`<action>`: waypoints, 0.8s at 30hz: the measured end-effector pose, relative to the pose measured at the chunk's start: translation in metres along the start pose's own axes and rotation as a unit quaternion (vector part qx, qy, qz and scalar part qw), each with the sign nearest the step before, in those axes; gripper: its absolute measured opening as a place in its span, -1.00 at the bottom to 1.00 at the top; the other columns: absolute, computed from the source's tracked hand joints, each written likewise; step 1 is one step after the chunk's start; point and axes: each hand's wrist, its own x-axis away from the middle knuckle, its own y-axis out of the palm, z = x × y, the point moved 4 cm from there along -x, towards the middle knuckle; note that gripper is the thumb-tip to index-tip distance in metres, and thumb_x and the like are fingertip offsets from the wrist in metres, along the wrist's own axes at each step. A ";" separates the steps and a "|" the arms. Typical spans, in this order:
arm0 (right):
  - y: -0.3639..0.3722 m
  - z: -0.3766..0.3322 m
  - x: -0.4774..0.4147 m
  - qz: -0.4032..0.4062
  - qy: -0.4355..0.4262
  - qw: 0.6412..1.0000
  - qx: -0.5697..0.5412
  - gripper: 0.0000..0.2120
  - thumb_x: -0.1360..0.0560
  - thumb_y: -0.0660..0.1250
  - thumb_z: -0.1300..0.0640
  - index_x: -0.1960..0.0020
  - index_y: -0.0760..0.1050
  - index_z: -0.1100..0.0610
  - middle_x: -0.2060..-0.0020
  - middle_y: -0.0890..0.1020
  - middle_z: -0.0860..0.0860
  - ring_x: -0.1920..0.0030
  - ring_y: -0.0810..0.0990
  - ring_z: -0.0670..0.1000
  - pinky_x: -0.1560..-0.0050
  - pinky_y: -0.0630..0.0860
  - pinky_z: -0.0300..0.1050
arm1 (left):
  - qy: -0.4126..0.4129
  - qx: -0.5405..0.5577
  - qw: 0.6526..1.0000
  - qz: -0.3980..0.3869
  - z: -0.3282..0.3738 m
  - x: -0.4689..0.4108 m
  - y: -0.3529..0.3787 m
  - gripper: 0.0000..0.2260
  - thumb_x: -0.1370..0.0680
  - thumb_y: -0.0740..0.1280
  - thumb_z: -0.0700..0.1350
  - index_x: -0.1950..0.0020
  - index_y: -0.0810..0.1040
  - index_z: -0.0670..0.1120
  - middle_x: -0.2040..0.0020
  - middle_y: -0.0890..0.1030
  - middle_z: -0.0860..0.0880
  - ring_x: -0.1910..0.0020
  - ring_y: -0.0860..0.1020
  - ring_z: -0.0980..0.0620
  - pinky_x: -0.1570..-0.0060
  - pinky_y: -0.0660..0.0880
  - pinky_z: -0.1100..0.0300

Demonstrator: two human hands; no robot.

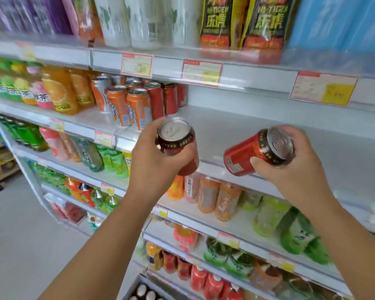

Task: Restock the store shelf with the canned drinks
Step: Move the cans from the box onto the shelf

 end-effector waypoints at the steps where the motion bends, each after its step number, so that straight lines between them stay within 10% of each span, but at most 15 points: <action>1: 0.001 0.001 -0.013 -0.005 -0.008 1.000 -0.003 -0.43 -0.24 0.54 0.06 -0.14 0.38 -0.24 0.08 0.56 -0.33 0.07 0.56 -0.31 0.02 0.48 -0.24 | 0.001 0.007 1.000 0.021 0.000 -0.010 0.003 -0.56 -0.29 0.49 0.06 -0.15 0.51 0.17 -0.03 0.60 0.18 0.04 0.56 0.28 0.04 0.50 0.35; 7: 0.024 0.011 -0.076 -0.082 -0.012 0.996 0.039 -0.43 -0.29 0.55 0.12 -0.15 0.36 -0.21 0.06 0.53 -0.31 0.04 0.53 -0.20 0.14 0.36 -0.39 | -0.003 -0.033 0.999 0.040 -0.018 -0.071 0.020 -0.62 -0.36 0.54 -0.02 -0.12 0.51 0.12 0.04 0.60 0.23 0.10 0.53 0.40 0.10 0.39 0.52; 13: 0.066 0.023 -0.122 -0.112 0.049 0.992 0.028 -0.40 -0.36 0.50 0.17 -0.21 0.20 -0.07 0.03 0.52 -0.12 0.06 0.54 -0.10 0.19 0.40 -0.24 | 0.009 -0.065 0.998 -0.019 -0.053 -0.126 0.035 -0.55 -0.32 0.52 0.12 -0.18 0.56 0.09 -0.01 0.63 0.18 0.02 0.60 0.15 -0.02 0.55 0.18; 24: 0.130 0.035 -0.120 -0.055 0.083 0.995 -0.021 -0.06 -0.27 0.58 -0.02 -0.46 0.09 -0.30 -0.33 0.39 -0.11 -0.26 0.45 -0.05 -0.27 0.42 -0.02 | 0.034 -0.187 0.968 -0.166 -0.115 -0.145 0.038 -0.23 -0.35 0.45 0.32 -0.46 0.27 0.09 -0.21 0.60 0.08 -0.15 0.59 -0.01 -0.05 0.42 0.20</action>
